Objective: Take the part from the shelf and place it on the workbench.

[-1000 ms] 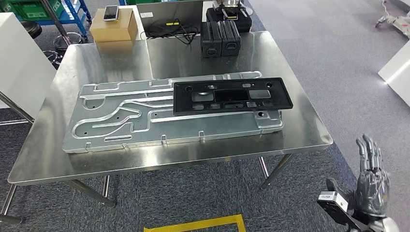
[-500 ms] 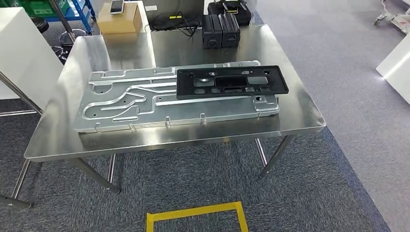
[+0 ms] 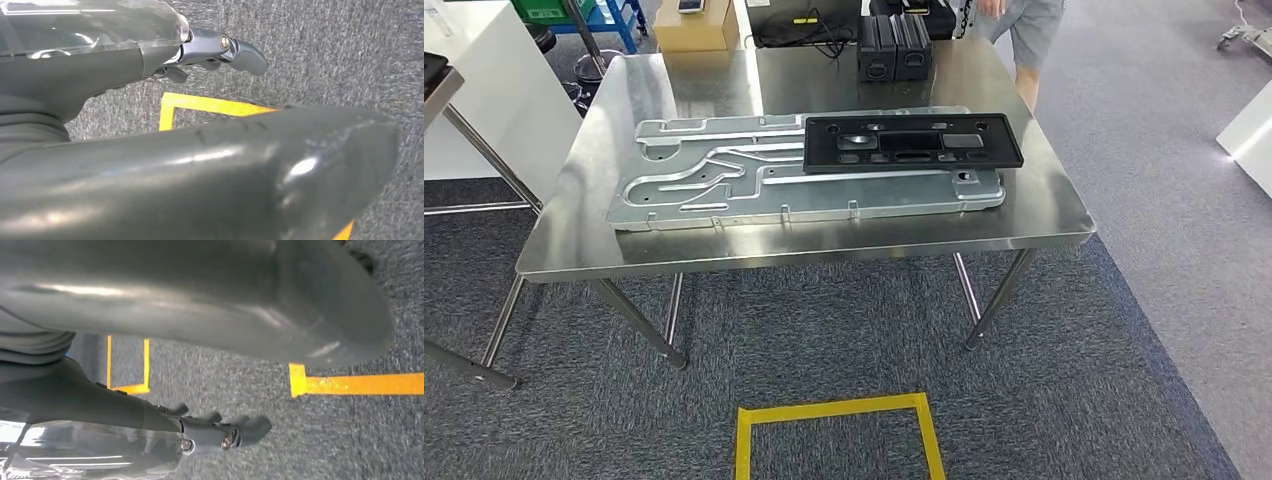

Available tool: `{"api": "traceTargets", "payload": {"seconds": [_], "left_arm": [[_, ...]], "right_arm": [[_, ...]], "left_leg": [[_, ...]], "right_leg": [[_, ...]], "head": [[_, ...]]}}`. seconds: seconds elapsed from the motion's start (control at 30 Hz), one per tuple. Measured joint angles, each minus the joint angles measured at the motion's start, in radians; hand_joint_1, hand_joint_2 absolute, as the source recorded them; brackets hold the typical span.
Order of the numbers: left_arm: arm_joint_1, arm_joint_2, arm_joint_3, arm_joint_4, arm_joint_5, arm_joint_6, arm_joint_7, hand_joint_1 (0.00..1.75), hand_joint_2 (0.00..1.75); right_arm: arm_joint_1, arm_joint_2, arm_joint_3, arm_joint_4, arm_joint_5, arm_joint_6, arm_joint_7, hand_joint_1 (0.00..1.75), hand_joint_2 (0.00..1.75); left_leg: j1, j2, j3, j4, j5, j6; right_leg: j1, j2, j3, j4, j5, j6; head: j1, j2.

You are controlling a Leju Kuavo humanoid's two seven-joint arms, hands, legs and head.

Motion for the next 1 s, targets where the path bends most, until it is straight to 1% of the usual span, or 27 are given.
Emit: {"api": "traceTargets", "payload": {"seconds": [0.03,0.07,0.1,0.17,0.2,0.23,0.27,0.3,0.33,0.37,0.4,0.43,0.47,0.53,0.57,0.6,0.67,0.7,0.73,0.77,0.8,0.83,0.87,0.9,0.93,0.97,1.0], "left_arm": [[0.001,0.001,0.000,0.000,-0.001,0.000,0.001,0.00,0.00],[0.001,0.003,-0.002,0.000,-0.004,-0.001,0.002,0.00,0.00],[0.001,0.004,-0.003,0.000,-0.006,-0.001,0.003,0.00,0.00],[-0.001,0.004,-0.007,0.000,-0.010,-0.002,0.005,0.00,0.00],[-0.001,0.004,-0.009,0.000,-0.011,-0.002,0.006,0.00,0.00],[-0.002,0.004,-0.011,0.000,-0.012,-0.002,0.006,0.00,0.00],[-0.002,0.004,-0.014,0.000,-0.013,-0.002,0.006,0.00,0.00],[-0.002,0.004,-0.016,0.000,-0.013,-0.002,0.006,0.00,0.00],[-0.002,0.004,-0.019,0.000,-0.014,-0.002,0.006,0.00,0.00],[-0.004,0.004,-0.020,0.000,-0.014,-0.002,0.006,0.00,0.00],[-0.007,0.004,-0.022,0.000,-0.014,-0.002,0.007,0.00,0.00],[-0.009,0.004,-0.022,0.000,-0.015,-0.002,0.007,0.00,0.00],[-0.011,0.004,-0.023,0.000,-0.015,-0.002,0.007,0.00,0.00],[-0.011,0.004,-0.023,0.000,-0.015,-0.003,0.008,0.00,0.00],[-0.011,0.004,-0.023,0.000,-0.015,-0.003,0.008,0.00,0.00],[-0.012,0.003,-0.023,0.000,-0.015,-0.003,0.008,0.00,0.00],[-0.013,0.003,-0.023,0.000,-0.015,-0.003,0.008,0.00,0.00],[-0.013,0.003,-0.023,0.000,-0.015,-0.003,0.008,0.00,0.00],[-0.012,0.003,-0.023,0.000,-0.015,-0.003,0.008,0.00,0.00],[-0.012,0.003,-0.023,0.000,-0.015,-0.003,0.008,0.00,0.00],[-0.012,0.003,-0.023,0.000,-0.015,-0.003,0.008,0.00,0.00],[-0.013,0.002,-0.023,0.000,-0.016,-0.003,0.008,0.00,0.00],[-0.013,0.002,-0.023,0.000,-0.017,-0.003,0.008,0.00,0.00],[-0.013,0.001,-0.023,0.000,-0.018,-0.003,0.008,0.00,0.00],[-0.014,0.000,-0.023,0.001,-0.019,-0.004,0.009,0.00,0.00],[-0.014,-0.002,-0.023,0.001,-0.019,-0.004,0.010,0.00,0.00],[-0.015,-0.003,-0.023,0.001,-0.020,-0.005,0.012,0.00,0.00]], "right_arm": [[-0.003,0.005,-0.003,0.005,0.001,0.003,0.011,0.00,0.00],[-0.005,0.009,-0.005,0.009,0.003,0.006,0.020,0.00,0.00],[-0.005,0.014,-0.006,0.013,0.004,0.009,0.026,0.00,0.00],[-0.004,0.020,-0.009,0.019,0.007,0.018,0.035,0.00,0.00],[-0.003,0.023,-0.010,0.021,0.010,0.023,0.039,0.00,0.00],[-0.002,0.027,-0.010,0.025,0.014,0.028,0.044,0.00,0.00],[-0.002,0.029,-0.010,0.027,0.018,0.033,0.048,0.00,0.00],[-0.003,0.032,-0.010,0.030,0.022,0.037,0.053,0.00,0.00],[-0.003,0.035,-0.010,0.032,0.025,0.041,0.058,0.00,0.00],[-0.004,0.038,-0.010,0.033,0.028,0.044,0.064,0.00,0.00],[-0.005,0.041,-0.010,0.034,0.031,0.047,0.069,0.00,0.00],[-0.006,0.043,-0.010,0.035,0.033,0.048,0.074,0.00,0.00],[-0.007,0.045,-0.010,0.036,0.035,0.049,0.077,0.00,0.00],[-0.006,0.046,-0.010,0.038,0.036,0.052,0.079,0.00,0.00],[-0.006,0.046,-0.010,0.038,0.037,0.053,0.079,0.00,0.00],[-0.006,0.046,-0.010,0.039,0.037,0.053,0.080,0.00,0.00],[-0.006,0.047,-0.010,0.040,0.037,0.053,0.081,0.00,0.00],[-0.006,0.047,-0.010,0.041,0.037,0.053,0.082,0.00,0.00],[-0.006,0.047,-0.010,0.041,0.037,0.053,0.082,0.00,0.00],[-0.006,0.047,-0.010,0.042,0.037,0.053,0.082,0.00,0.00],[-0.006,0.047,-0.010,0.042,0.037,0.054,0.082,0.00,0.00],[-0.006,0.047,-0.010,0.042,0.037,0.055,0.082,0.00,0.00],[-0.008,0.047,-0.010,0.042,0.038,0.057,0.083,0.00,0.00],[-0.009,0.047,-0.010,0.042,0.038,0.060,0.085,0.00,0.00],[-0.011,0.047,-0.010,0.042,0.038,0.064,0.087,0.00,0.00],[-0.013,0.047,-0.010,0.042,0.039,0.067,0.090,0.00,0.00],[-0.013,0.047,-0.010,0.042,0.039,0.069,0.091,0.00,0.00]], "left_leg": [[0.002,0.001,-0.006,0.004,-0.003,-0.006],[0.004,0.005,-0.017,0.021,-0.025,-0.010],[0.006,0.010,-0.031,0.055,-0.065,-0.014],[0.011,0.022,-0.064,0.174,-0.170,-0.021],[0.012,0.024,-0.075,0.238,-0.202,-0.024],[0.013,0.025,-0.076,0.282,-0.209,-0.027],[0.013,0.026,-0.060,0.295,-0.193,-0.029],[0.013,0.027,-0.027,0.270,-0.162,-0.029],[0.013,0.028,0.024,0.211,-0.136,-0.028],[0.012,0.029,0.085,0.130,-0.131,-0.025],[0.009,0.029,0.136,0.057,-0.137,-0.020],[0.007,0.029,0.170,0.003,-0.150,-0.014],[0.004,0.029,0.184,-0.025,-0.160,-0.007],[0.003,0.031,0.172,-0.032,-0.147,0.010],[0.004,0.034,0.163,-0.033,-0.135,0.020],[0.006,0.037,0.150,-0.035,-0.122,0.028],[0.006,0.039,0.119,-0.036,-0.096,0.038],[0.005,0.040,0.104,-0.034,-0.084,0.038],[0.004,0.040,0.088,-0.031,-0.073,0.037],[0.004,0.041,0.071,-0.027,-0.063,0.035],[0.004,0.041,0.054,-0.022,-0.053,0.033],[0.004,0.041,0.038,-0.016,-0.044,0.030],[0.003,0.040,0.024,-0.010,-0.036,0.027],[0.002,0.040,0.014,-0.004,-0.030,0.023],[0.001,0.039,0.007,0.002,-0.023,0.017],[0.001,0.039,0.002,0.005,-0.015,0.011],[0.002,0.039,-0.002,0.006,-0.007,0.005]], "right_leg": [[0.000,-0.004,-0.008,-0.002,0.010,-0.007],[-0.002,-0.008,-0.018,-0.003,0.021,-0.015],[-0.004,-0.012,-0.031,-0.005,0.034,-0.021],[-0.002,-0.021,-0.061,-0.003,0.056,-0.027],[-0.001,-0.024,-0.078,-0.001,0.067,-0.026],[0.000,-0.028,-0.096,0.004,0.078,-0.025],[0.000,-0.030,-0.115,0.009,0.088,-0.024],[0.000,-0.032,-0.133,0.015,0.097,-0.021],[-0.001,-0.033,-0.149,0.022,0.106,-0.018],[0.000,-0.034,-0.162,0.030,0.112,-0.014],[0.001,-0.035,-0.170,0.035,0.119,-0.009],[0.001,-0.036,-0.174,0.038,0.126,-0.004],[0.001,-0.037,-0.175,0.039,0.134,0.002],[-0.001,-0.036,-0.179,0.039,0.145,0.014],[-0.002,-0.034,-0.187,0.050,0.129,0.019],[-0.004,-0.031,-0.199,0.079,0.093,0.023],[-0.007,-0.027,-0.233,0.193,-0.017,0.030],[-0.009,-0.027,-0.247,0.260,-0.056,0.033],[-0.011,-0.027,-0.253,0.311,-0.070,0.036],[-0.012,-0.027,-0.244,0.334,-0.058,0.038],[-0.013,-0.027,-0.217,0.321,-0.031,0.038],[-0.014,-0.026,-0.172,0.272,-0.003,0.037],[-0.014,-0.025,-0.111,0.197,0.011,0.033],[-0.012,-0.023,-0.051,0.115,0.009,0.029],[-0.009,-0.021,-0.007,0.049,-0.002,0.024],[-0.006,-0.020,0.018,0.008,-0.013,0.019],[-0.003,-0.020,0.022,-0.009,-0.015,0.012]], "head": [[0.000,0.000],[0.000,0.000],[0.000,0.000],[0.000,0.000],[0.000,0.000],[0.000,0.000],[0.000,0.000],[0.000,0.000],[0.000,0.000],[0.000,0.000],[0.000,0.000],[0.000,0.000],[0.000,0.000],[0.000,0.000],[0.000,0.000],[0.000,0.000],[0.000,0.000],[0.000,0.000],[0.000,0.000],[0.000,0.000],[0.000,0.000],[0.000,0.000],[0.000,0.000],[0.000,0.000],[0.000,0.000],[0.000,0.000],[0.000,0.000]]}}
